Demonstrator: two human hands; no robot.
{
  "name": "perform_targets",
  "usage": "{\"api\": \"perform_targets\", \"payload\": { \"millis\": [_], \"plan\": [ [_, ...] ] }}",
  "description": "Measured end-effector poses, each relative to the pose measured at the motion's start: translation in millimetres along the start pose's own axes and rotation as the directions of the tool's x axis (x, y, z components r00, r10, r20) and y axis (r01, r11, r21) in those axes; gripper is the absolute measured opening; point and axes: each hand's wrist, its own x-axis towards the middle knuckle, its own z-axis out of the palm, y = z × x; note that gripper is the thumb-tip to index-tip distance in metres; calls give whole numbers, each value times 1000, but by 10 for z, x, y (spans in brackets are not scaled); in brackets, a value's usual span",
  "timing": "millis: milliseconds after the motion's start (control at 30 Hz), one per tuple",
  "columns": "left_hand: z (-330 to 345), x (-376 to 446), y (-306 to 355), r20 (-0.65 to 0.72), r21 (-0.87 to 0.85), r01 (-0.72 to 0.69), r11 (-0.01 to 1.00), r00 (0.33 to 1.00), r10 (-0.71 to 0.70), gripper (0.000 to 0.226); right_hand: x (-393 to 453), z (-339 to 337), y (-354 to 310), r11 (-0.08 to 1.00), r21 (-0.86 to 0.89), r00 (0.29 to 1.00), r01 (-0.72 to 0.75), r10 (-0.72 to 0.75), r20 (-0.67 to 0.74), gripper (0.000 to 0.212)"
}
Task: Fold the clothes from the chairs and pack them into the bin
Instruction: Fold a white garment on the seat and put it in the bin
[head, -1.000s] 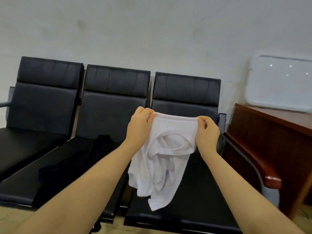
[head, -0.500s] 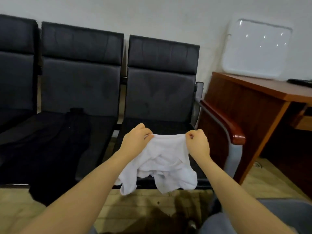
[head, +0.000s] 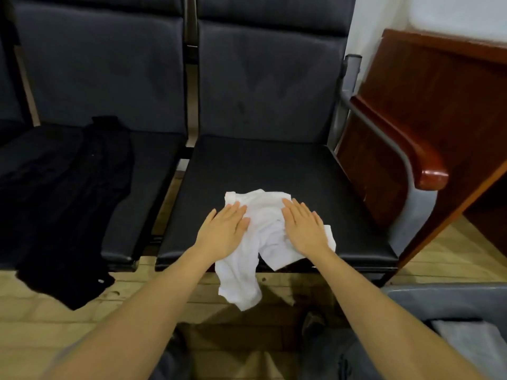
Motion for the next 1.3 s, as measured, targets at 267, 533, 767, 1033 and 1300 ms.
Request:
{"api": "perform_targets", "payload": {
  "millis": [267,533,767,1033,1300],
  "plan": [
    [22,435,-99,-50,-51,46,998,998,-49,52,531,5,128,995,-26,994,94,-95,-46,46],
    [-169,408,-90,-182,-420,39,907,975,-126,41,417,-188,-209,946,243,929,215,-122,-349,32],
    [-239,109,-334,-147,-260,28,965,987,-68,29,253,-34,-601,967,68,957,246,-231,-178,30],
    [-257,107,-389,-251,-325,-27,945,966,-58,25,204,-100,-478,850,501,975,162,-60,-214,10],
    [-518,134,-313,-488,-420,-203,885,872,-32,19,86,-491,-405,580,758,943,300,-57,-329,8]
  ]
}}
